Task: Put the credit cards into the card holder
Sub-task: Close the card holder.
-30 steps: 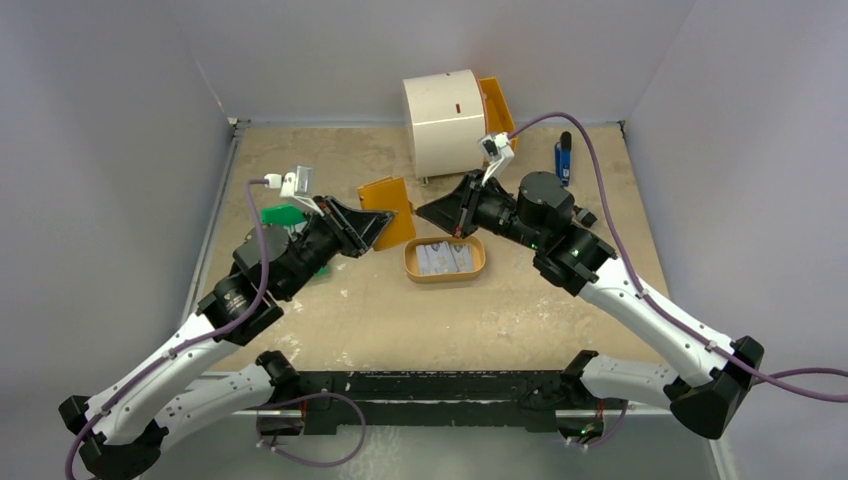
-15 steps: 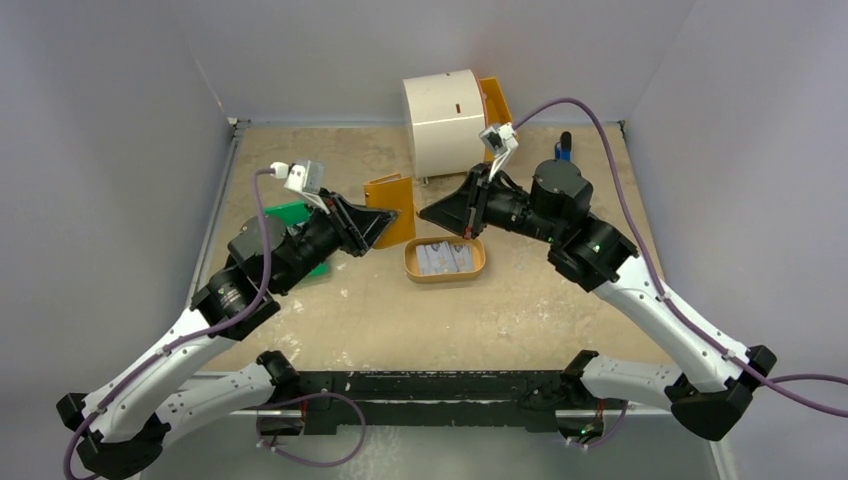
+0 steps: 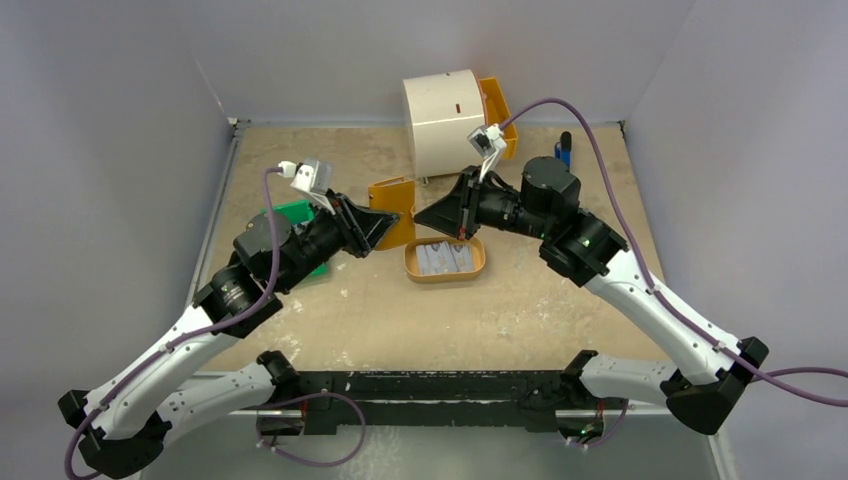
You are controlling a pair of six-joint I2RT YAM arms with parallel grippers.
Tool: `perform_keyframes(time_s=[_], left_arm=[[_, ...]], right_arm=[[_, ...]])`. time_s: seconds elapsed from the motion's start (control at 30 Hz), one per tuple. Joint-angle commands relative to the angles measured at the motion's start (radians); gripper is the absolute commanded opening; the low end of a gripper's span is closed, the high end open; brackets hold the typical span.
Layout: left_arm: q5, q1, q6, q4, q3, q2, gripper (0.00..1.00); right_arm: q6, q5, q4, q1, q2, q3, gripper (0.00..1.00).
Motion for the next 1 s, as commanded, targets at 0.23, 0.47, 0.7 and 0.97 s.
perform_keyframes(time_s=[0.23, 0.47, 0.7, 0.97], left_arm=[[0.014, 0.007, -0.011, 0.086, 0.021, -0.008, 0.0], [0.028, 0.007, -0.025, 0.1, 0.017, -0.007, 0.0], [0.035, 0.007, -0.029, 0.103, 0.015, -0.008, 0.0], [0.043, 0.007, -0.031, 0.104, 0.014, -0.01, 0.0]], right_arm=[[0.023, -0.022, 0.075, 0.004, -0.007, 0.012, 0.0], [0.042, -0.016, 0.095, 0.004, 0.01, 0.012, 0.0], [0.053, -0.005, 0.1, 0.004, 0.024, 0.016, 0.0], [0.063, 0.002, 0.116, 0.004, 0.035, 0.018, 0.0]])
